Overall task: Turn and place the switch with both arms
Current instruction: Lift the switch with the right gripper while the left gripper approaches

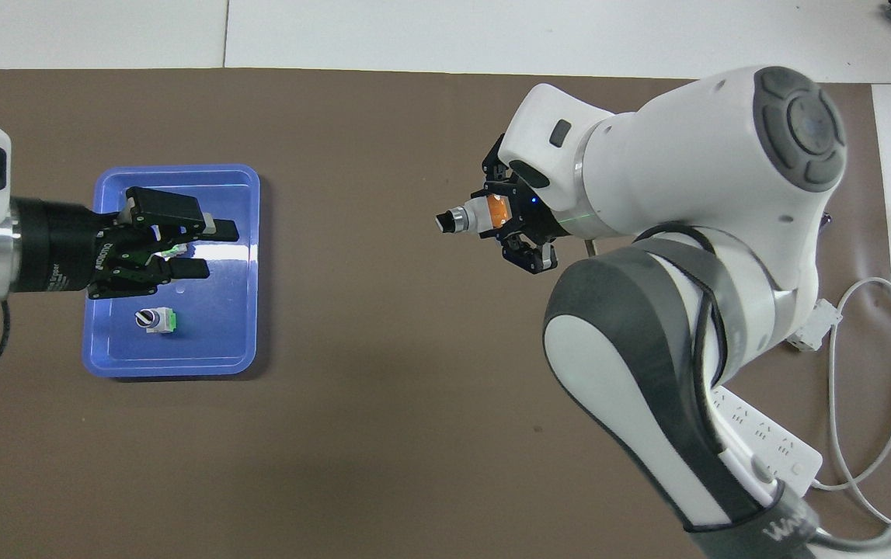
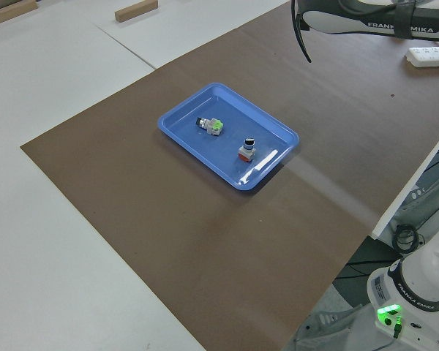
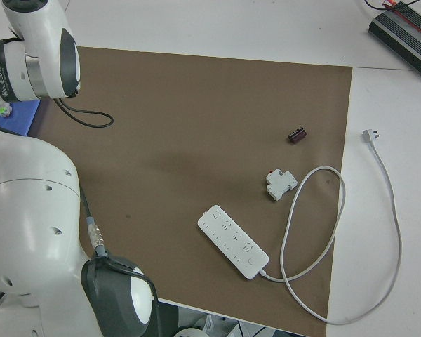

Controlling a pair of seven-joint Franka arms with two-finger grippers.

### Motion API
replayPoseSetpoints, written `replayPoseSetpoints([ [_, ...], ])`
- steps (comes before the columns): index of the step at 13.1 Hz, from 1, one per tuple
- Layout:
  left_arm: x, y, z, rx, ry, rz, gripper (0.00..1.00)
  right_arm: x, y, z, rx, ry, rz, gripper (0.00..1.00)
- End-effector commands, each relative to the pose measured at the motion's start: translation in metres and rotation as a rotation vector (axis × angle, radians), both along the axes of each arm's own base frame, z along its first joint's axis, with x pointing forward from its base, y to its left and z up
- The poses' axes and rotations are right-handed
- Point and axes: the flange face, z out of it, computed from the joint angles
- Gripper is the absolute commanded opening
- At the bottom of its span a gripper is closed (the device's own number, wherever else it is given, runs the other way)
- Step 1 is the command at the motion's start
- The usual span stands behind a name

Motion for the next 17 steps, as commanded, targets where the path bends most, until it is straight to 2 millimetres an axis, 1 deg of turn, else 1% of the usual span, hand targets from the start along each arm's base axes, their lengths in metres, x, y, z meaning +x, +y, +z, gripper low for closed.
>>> replayPoseSetpoints([
  [1, -0.019, -0.024, -0.006, -0.119, 0.014, 0.098, 0.61, -0.020, 0.012, -0.003, 0.083, -0.018, -0.042, 0.00],
  [2, -0.020, -0.035, -0.006, -0.135, 0.017, 0.114, 0.59, -0.024, 0.020, -0.002, 0.117, -0.012, -0.053, 0.00],
  [3, -0.020, -0.042, -0.012, -0.160, 0.027, 0.127, 0.57, -0.023, 0.021, -0.004, 0.141, 0.001, -0.087, 0.00],
  [4, -0.021, -0.047, -0.016, -0.189, 0.033, 0.147, 0.54, -0.026, 0.026, -0.002, 0.153, 0.007, -0.101, 0.00],
  [5, -0.025, -0.062, -0.017, -0.198, 0.026, 0.142, 0.51, -0.029, 0.035, 0.000, 0.175, 0.003, -0.108, 0.00],
  [7, -0.027, -0.078, -0.017, -0.238, 0.023, 0.160, 0.47, -0.033, 0.045, 0.003, 0.209, 0.005, -0.148, 0.00],
  [8, -0.029, -0.086, -0.016, -0.242, 0.020, 0.158, 0.46, -0.033, 0.045, 0.003, 0.212, 0.011, -0.162, 0.00],
  [9, -0.028, -0.086, -0.019, -0.253, 0.025, 0.170, 0.45, -0.033, 0.045, 0.003, 0.213, 0.010, -0.163, 0.00],
  [10, -0.030, -0.092, -0.019, -0.263, 0.027, 0.170, 0.43, -0.033, 0.045, 0.003, 0.213, 0.010, -0.165, 0.00],
  [12, -0.029, -0.090, -0.018, -0.281, 0.026, 0.191, 0.40, -0.032, 0.045, 0.003, 0.217, 0.007, -0.169, 0.00],
  [13, -0.028, -0.092, -0.019, -0.278, 0.014, 0.205, 0.40, -0.032, 0.045, 0.004, 0.218, 0.005, -0.170, 0.00],
  [14, -0.028, -0.098, -0.021, -0.274, 0.010, 0.205, 0.40, -0.032, 0.045, 0.004, 0.218, 0.006, -0.171, 0.00],
  [17, -0.023, -0.098, -0.026, -0.268, 0.002, 0.224, 0.38, -0.033, 0.044, 0.001, 0.215, 0.009, -0.172, 0.00],
])
